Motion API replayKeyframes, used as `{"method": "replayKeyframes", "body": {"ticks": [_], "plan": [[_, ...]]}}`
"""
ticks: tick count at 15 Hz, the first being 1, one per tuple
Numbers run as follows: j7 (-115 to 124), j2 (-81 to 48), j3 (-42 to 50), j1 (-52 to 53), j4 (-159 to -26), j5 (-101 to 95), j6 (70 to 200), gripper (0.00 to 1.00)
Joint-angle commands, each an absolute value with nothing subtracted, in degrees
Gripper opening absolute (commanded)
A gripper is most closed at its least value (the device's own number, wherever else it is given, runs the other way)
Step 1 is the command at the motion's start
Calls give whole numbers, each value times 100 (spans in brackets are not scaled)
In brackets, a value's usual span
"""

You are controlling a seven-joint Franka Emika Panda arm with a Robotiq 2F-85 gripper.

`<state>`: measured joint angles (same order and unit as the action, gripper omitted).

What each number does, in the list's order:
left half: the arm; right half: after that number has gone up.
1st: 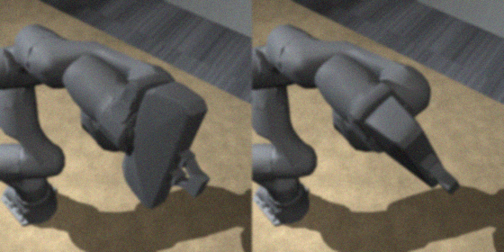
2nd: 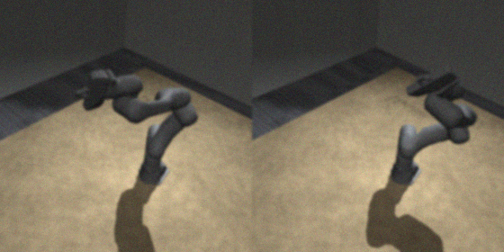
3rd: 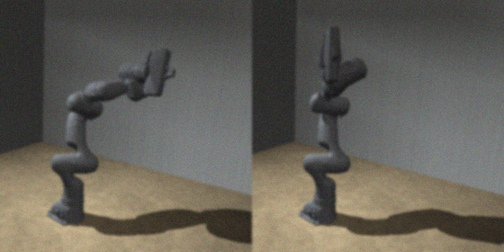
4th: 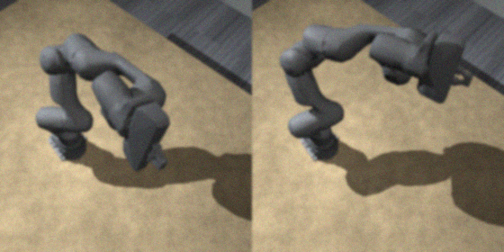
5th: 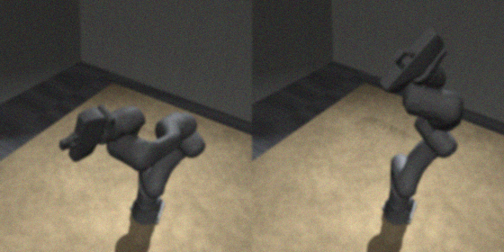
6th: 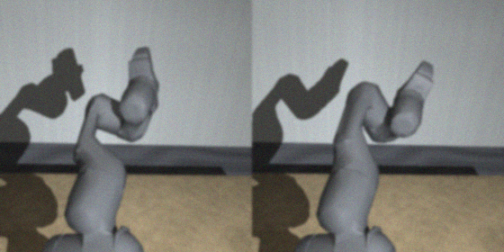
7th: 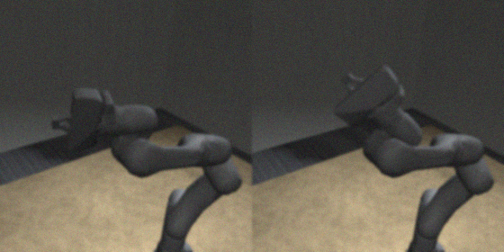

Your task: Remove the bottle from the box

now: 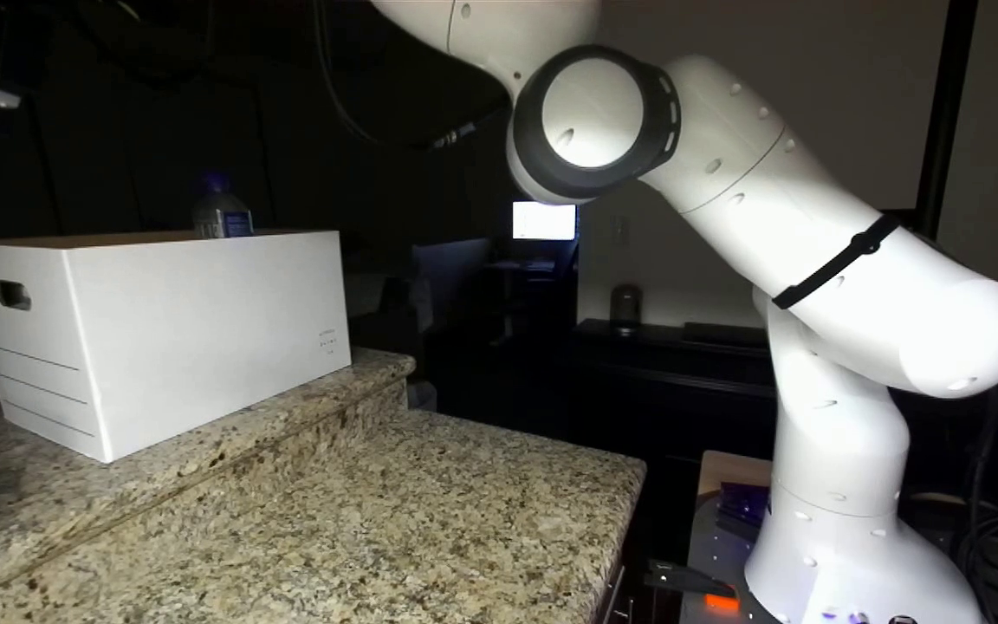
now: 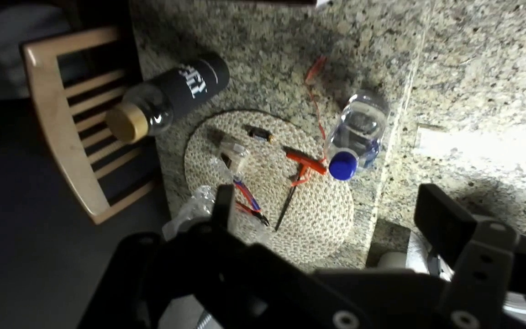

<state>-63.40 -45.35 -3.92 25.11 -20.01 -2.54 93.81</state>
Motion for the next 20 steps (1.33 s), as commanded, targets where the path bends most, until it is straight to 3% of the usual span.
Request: {"method": "replayKeyframes", "body": {"ticks": [1,7,20], "plan": [[-5810,-4063,-209,2297,-2191,-512,8750,100],[-5285,-3741,-327,1496,-2168,-170,7901,100],[-3952,-4060,-781,293,-2273,800,7810,100]]}}
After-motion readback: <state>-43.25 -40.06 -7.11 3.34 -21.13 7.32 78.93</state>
